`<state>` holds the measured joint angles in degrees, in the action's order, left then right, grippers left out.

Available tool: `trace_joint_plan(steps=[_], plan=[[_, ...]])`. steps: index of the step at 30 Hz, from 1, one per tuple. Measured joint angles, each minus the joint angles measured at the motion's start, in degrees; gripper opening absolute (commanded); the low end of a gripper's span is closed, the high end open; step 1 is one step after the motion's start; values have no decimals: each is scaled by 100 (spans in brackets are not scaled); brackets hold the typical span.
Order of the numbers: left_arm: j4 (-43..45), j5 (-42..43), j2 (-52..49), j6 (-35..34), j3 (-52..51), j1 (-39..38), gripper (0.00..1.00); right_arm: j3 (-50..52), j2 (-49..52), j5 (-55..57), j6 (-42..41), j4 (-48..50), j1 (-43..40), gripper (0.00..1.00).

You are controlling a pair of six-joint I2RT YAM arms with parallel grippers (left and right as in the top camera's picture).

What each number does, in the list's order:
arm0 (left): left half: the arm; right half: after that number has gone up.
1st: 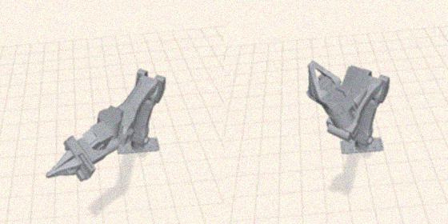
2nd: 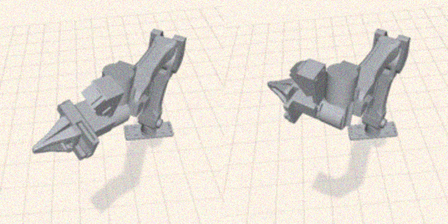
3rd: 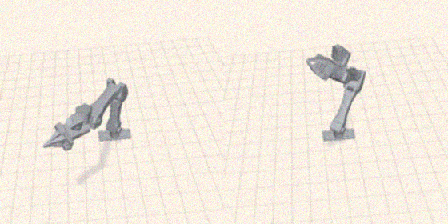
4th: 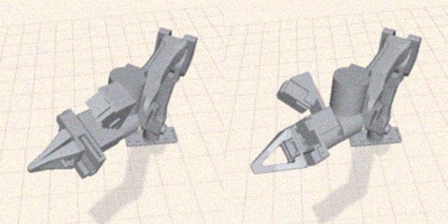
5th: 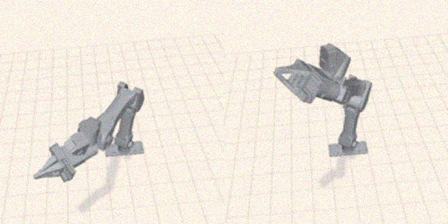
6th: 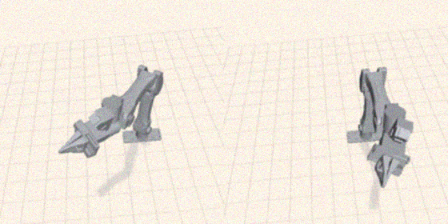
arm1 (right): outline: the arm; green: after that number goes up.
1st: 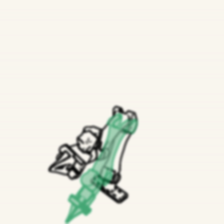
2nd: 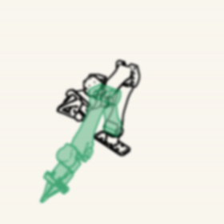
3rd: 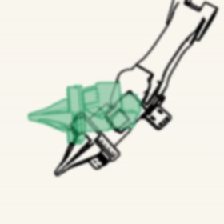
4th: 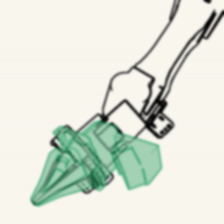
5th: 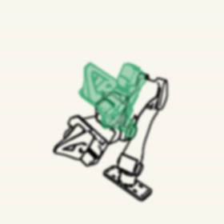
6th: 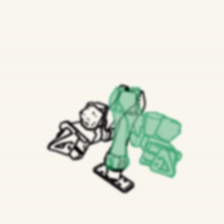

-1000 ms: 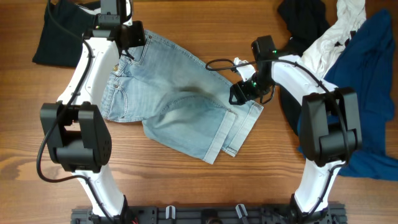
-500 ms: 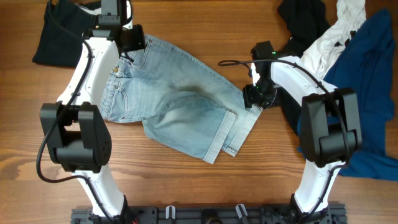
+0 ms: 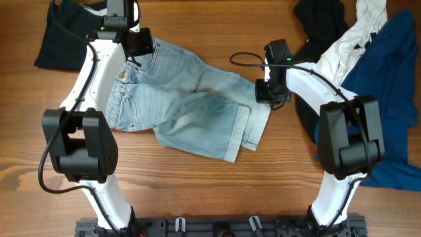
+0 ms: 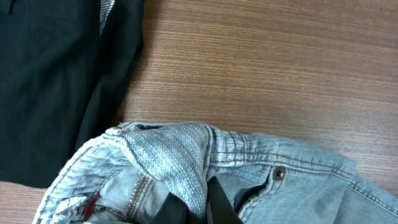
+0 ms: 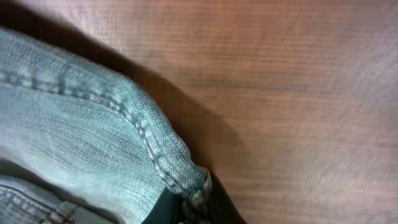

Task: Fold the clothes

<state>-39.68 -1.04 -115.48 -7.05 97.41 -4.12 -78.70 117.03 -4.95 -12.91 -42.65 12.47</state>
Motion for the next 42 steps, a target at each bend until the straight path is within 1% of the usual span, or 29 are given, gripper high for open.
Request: trace_joint_plan(steps=[5, 9, 14, 21, 26, 27, 29, 30, 31, 32, 33, 35, 36, 37, 38, 40, 42], plan=[[109, 0, 0, -221, 0, 7, 4, -863, 44, -59, 166, 302, -341, 4], [269, 2, 0, -350, 0, 7, 4, -1408, 44, -57, 321, 796, -555, 4], [592, -24, 0, -566, 0, 4, 4, -1456, 50, 70, 422, 1209, -621, 4], [1198, -634, 0, -748, 0, 4, 4, -1456, 131, 197, 472, 1722, -675, 4], [1624, -815, -37, -774, 0, 4, 5, -1458, 369, 208, 487, 1906, -793, 4], [1663, -817, -59, -774, 0, 4, 9, -1456, 420, 210, 487, 1930, -809, 4], [1727, -817, -149, -791, 2, 4, 25, -1456, 494, 223, 487, 1978, -824, 4], [1764, -820, -186, -798, 2, 4, 35, -1456, 516, 229, 487, 2002, -824, 4], [1792, -837, -243, -791, 2, 4, 50, -1456, 529, 247, 487, 2055, -828, 4], [1821, -859, -278, -793, 2, 7, 62, -1456, 538, 256, 487, 2109, -837, 8], [1860, -894, -317, -828, 2, 11, 69, -1456, 540, 264, 490, 2177, -850, 25], [1893, -931, -361, -839, 2, 11, 80, -1456, 544, 267, 466, 2306, -887, 62], [1895, -957, -369, -831, 2, 11, 84, -1456, 544, 289, 490, 2402, -914, 79], [1897, -970, -369, -828, 2, 11, 86, -1456, 544, 299, 483, 2481, -938, 94], [1902, -988, -367, -839, 7, 11, 88, -1458, 544, 310, 483, 2549, -977, 100], [1871, -992, -356, -844, 11, 11, 91, -1458, 544, 306, 483, 2573, -1032, 100], [1676, -1008, -302, -839, 11, 11, 92, -1458, 538, 267, 503, 2551, -1071, 100]])
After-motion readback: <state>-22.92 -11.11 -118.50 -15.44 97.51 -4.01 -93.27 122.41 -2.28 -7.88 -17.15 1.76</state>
